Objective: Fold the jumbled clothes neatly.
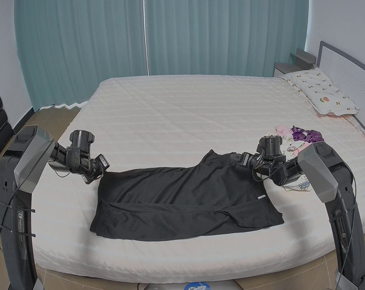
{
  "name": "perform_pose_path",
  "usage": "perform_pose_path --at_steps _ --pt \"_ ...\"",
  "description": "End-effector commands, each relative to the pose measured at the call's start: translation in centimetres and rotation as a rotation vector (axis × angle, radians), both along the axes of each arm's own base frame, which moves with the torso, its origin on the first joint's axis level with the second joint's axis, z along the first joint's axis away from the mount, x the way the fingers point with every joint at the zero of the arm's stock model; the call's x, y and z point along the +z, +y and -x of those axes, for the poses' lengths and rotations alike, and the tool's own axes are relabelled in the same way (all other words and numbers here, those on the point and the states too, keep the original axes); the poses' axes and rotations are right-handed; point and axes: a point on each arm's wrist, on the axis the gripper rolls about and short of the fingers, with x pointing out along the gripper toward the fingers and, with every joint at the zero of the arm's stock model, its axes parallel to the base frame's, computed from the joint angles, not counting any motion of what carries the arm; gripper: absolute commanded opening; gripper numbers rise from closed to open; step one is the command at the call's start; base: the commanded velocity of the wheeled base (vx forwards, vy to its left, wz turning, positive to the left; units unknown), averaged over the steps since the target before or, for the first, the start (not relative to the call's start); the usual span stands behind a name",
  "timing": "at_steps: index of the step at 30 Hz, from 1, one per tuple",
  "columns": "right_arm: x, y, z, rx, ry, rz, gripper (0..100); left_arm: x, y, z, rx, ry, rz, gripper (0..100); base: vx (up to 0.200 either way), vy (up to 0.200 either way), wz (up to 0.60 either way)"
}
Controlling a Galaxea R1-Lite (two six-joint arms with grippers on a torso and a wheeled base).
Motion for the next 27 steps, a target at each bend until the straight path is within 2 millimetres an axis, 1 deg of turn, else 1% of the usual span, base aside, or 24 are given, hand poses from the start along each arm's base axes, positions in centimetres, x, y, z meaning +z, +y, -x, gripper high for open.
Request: perform_pose_path --at_steps 1,2,6,10,13,15,16,21,25,26,27 --pt "-2.1 -0.2 -0.3 -0.006 0.022 0.007 100 0.8 -0.1 0.2 -0.002 -0.014 0.001 0 0.0 0.0 0.0" --pt "-2.7 -0.5 -0.7 -0.015 0.017 0.007 100 1.0 -0.2 0.2 -0.003 -0.018 0.001 0 0.0 0.0 0.0" --pt "-3.0 -0.7 -1.8 -0.022 -0.02 -0.001 100 1.1 -0.3 0.3 -0.002 -0.018 0.0 0 0.0 0.0 0.0" --pt "-3.2 -0.6 -1.9 -0.021 0.002 0.004 100 1.0 -0.2 0.3 0.0 -0.015 0.0 0 0.0 0.0 0.0" --pt "-3.4 -0.2 -2.1 -0.012 0.003 0.002 100 1.0 -0.2 0.3 0.0 -0.015 0.0 0 0.0 0.0 0.0" --pt "-4.2 0.0 -2.0 -0.009 0.018 0.005 100 1.0 -0.2 0.3 0.0 -0.015 0.0 0 0.0 0.0 0.0" --pt "-4.2 0.2 -2.0 -0.006 0.015 0.004 0 1.0 -0.2 0.3 0.0 -0.015 0.0 0 0.0 0.0 0.0" --pt "-4.6 0.3 -2.0 -0.025 0.02 0.006 0 1.2 -0.2 0.2 0.007 -0.019 0.004 0 0.0 0.0 0.0" --pt "-3.4 0.1 -2.2 -0.067 -0.006 0.015 0 1.2 0.0 0.2 0.01 -0.022 0.003 0 0.0 0.0 0.0" --pt "-3.4 0.1 -2.2 -0.067 -0.006 0.015 0 1.2 0.0 0.2 0.01 -0.022 0.003 0 0.0 0.0 0.0" --pt "-2.3 -0.3 -2.4 -0.093 -0.023 0.001 0 1.2 0.2 0.2 0.015 -0.022 0.003 0 0.0 0.0 0.0"
